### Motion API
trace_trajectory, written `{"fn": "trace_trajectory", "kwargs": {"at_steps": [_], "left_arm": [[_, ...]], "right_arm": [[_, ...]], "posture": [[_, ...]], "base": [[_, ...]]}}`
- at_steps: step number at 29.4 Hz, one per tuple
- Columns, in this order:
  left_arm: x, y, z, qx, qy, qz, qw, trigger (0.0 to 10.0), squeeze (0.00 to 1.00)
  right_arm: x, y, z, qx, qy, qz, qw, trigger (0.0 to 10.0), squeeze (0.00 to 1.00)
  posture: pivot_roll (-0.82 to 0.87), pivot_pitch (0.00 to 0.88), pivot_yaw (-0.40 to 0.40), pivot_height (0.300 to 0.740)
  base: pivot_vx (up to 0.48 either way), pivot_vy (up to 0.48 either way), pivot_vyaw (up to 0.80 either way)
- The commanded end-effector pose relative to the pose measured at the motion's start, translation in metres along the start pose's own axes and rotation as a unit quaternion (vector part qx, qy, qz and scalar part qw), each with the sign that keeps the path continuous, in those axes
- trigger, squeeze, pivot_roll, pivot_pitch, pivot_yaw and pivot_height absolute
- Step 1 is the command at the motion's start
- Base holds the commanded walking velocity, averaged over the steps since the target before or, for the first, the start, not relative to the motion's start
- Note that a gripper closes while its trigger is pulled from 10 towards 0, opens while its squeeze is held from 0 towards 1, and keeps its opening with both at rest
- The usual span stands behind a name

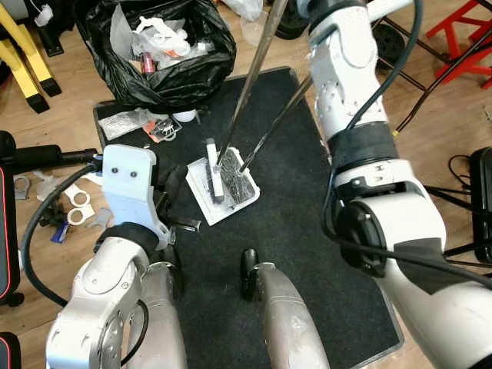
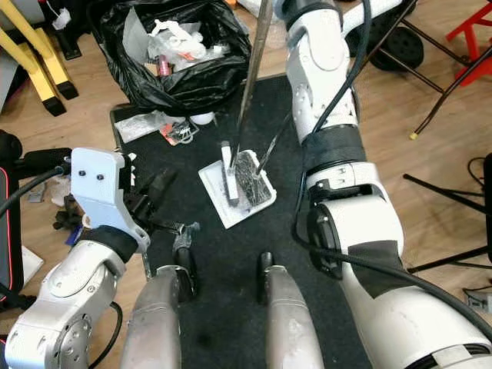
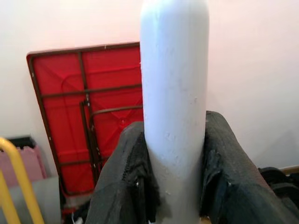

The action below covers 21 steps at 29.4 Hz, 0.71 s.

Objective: Sweep floor

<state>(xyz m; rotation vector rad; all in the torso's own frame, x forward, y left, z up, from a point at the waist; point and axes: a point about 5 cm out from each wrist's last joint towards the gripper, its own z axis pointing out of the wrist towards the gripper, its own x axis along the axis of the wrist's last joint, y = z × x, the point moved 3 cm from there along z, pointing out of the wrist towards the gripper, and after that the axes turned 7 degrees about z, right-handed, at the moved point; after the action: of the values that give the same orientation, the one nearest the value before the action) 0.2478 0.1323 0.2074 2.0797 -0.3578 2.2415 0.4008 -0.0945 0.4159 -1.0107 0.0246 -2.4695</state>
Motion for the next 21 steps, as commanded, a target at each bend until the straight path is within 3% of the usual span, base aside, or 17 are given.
{"fn": "trace_trajectory", "kwargs": {"at_steps": [1,3,5,14,15,18,21], "left_arm": [[-0.005,0.004,-0.001,-0.004,-0.01,-0.006,1.0,10.0,0.0],[-0.006,0.004,-0.001,-0.004,-0.01,-0.006,1.0,10.0,0.0],[-0.006,0.004,-0.001,-0.004,-0.01,-0.006,1.0,10.0,0.0],[-0.006,0.004,-0.001,-0.004,-0.01,-0.005,1.0,10.0,0.0],[-0.006,0.004,-0.001,-0.004,-0.01,-0.005,1.0,10.0,0.0],[-0.006,0.004,-0.001,-0.004,-0.01,-0.005,1.0,10.0,0.0],[-0.006,0.004,-0.001,-0.004,-0.01,-0.005,1.0,10.0,0.0]], "right_arm": [[0.032,-0.004,0.009,0.003,0.059,0.033,0.998,10.0,0.0],[0.034,-0.006,0.01,-0.005,0.065,0.071,0.995,10.0,0.0],[0.034,-0.007,0.01,-0.007,0.066,0.081,0.994,10.0,0.0],[-0.027,-0.018,-0.015,-0.01,-0.013,0.11,0.994,10.0,0.0],[-0.027,-0.018,-0.015,-0.01,-0.013,0.11,0.994,10.0,0.0],[-0.057,-0.018,-0.032,-0.005,-0.061,0.08,0.995,10.0,0.0],[-0.063,-0.017,-0.036,-0.003,-0.072,0.066,0.995,10.0,0.0]], "posture": [[-0.12,0.449,-0.192,0.74],[-0.12,0.449,-0.192,0.74],[-0.12,0.449,-0.192,0.74],[-0.11,0.449,-0.192,0.74],[-0.11,0.449,-0.192,0.74],[-0.11,0.451,-0.194,0.74],[-0.11,0.451,-0.194,0.74]], "base": [[0.0,0.0,0.0],[0.0,0.0,0.0],[0.0,0.0,0.0],[0.0,0.0,0.0],[0.0,0.0,0.0],[0.0,0.0,0.0],[0.0,0.0,0.0]]}}
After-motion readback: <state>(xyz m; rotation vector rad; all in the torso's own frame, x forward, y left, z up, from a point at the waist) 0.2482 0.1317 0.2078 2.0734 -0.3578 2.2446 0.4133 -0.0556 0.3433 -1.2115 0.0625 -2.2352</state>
